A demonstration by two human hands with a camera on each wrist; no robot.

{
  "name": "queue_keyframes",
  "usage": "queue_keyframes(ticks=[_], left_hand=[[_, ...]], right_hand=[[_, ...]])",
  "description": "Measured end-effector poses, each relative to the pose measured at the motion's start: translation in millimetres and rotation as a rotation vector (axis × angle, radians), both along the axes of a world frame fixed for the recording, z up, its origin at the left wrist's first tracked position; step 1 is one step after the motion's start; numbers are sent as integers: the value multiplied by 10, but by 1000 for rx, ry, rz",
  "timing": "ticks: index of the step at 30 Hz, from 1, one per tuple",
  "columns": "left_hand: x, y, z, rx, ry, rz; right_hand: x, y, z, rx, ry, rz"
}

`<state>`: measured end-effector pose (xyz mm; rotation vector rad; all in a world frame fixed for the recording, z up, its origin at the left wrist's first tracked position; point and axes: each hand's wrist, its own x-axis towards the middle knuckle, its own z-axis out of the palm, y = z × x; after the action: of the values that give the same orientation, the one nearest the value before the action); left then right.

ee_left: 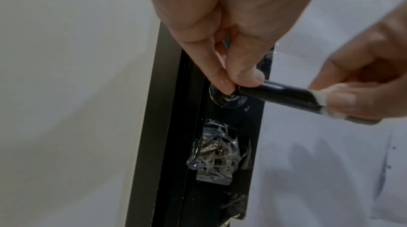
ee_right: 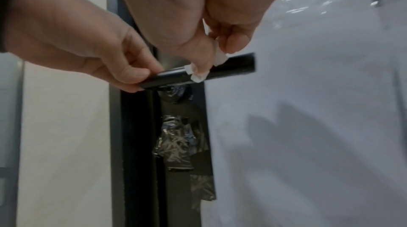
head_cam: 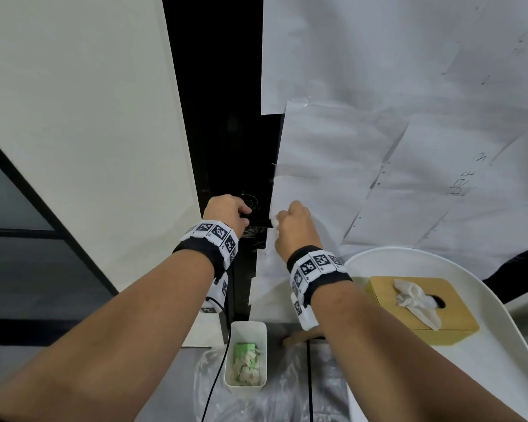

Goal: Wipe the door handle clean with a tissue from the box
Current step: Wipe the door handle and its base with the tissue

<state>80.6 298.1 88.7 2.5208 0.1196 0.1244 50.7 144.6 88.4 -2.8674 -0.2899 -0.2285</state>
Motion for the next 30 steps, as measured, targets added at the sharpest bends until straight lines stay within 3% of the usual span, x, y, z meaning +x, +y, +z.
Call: queue_keyframes(ticks=[5, 13, 19, 30], left_hand=[[13, 10, -28, -15, -9, -7], [-11, 2, -71, 6, -137, -85], [-52, -35, -62, 42, -115, -131], [-78, -103, -61, 122, -137, -149]], right_hand=[[31, -80, -20, 16, 1, -63], [41, 44, 7, 118, 29, 58], [20, 14, -50, 111, -44, -10], [73, 55, 11, 266, 31, 76]])
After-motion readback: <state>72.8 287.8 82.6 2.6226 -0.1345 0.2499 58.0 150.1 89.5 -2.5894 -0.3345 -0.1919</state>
